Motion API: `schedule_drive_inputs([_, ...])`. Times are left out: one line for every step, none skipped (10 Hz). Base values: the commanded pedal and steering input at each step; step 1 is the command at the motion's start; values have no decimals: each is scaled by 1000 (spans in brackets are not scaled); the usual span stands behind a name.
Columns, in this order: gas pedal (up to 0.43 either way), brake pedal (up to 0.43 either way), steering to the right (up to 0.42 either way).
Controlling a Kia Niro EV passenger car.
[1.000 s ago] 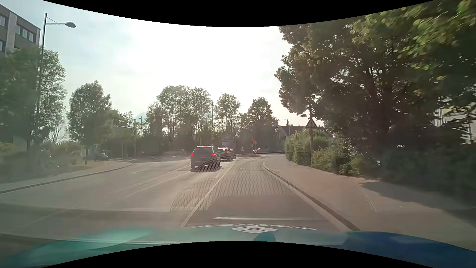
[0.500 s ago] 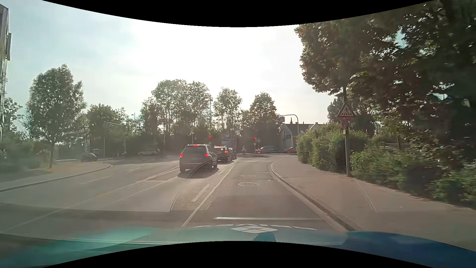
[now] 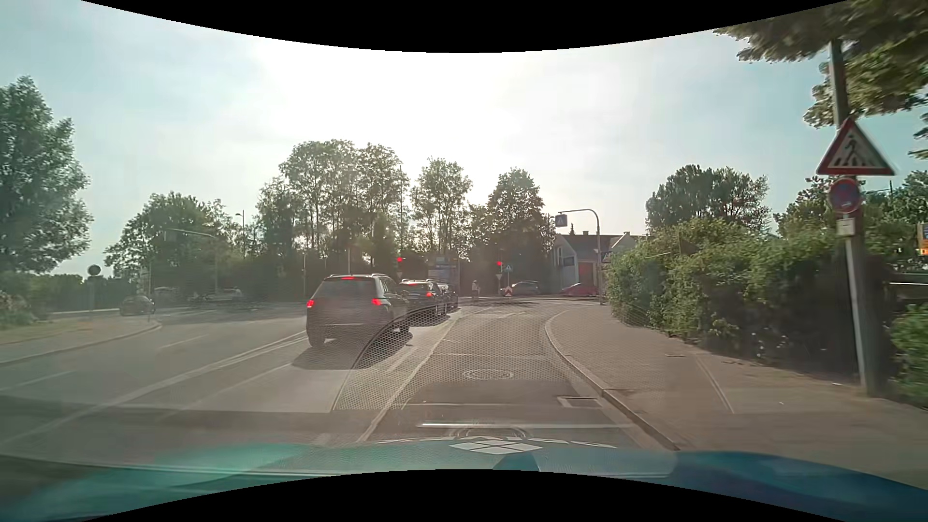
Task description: Follow the waypoints while adhering to traffic rules and regulations
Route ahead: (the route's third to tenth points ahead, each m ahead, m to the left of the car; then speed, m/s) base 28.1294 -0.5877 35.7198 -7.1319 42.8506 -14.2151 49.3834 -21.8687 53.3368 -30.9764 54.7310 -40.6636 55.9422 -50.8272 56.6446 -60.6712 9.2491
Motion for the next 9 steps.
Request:
schedule_drive_inputs([87, 0, 5])
schedule_drive_inputs([87, 0, 6])
schedule_drive_inputs([87, 0, 8])
schedule_drive_inputs([87, 0, 12])
schedule_drive_inputs([87, 0, 17])
schedule_drive_inputs([87, 0, 20])
schedule_drive_inputs([87, 0, 24])
schedule_drive_inputs([8, 0, 25])
schedule_drive_inputs([0, 0, 26])
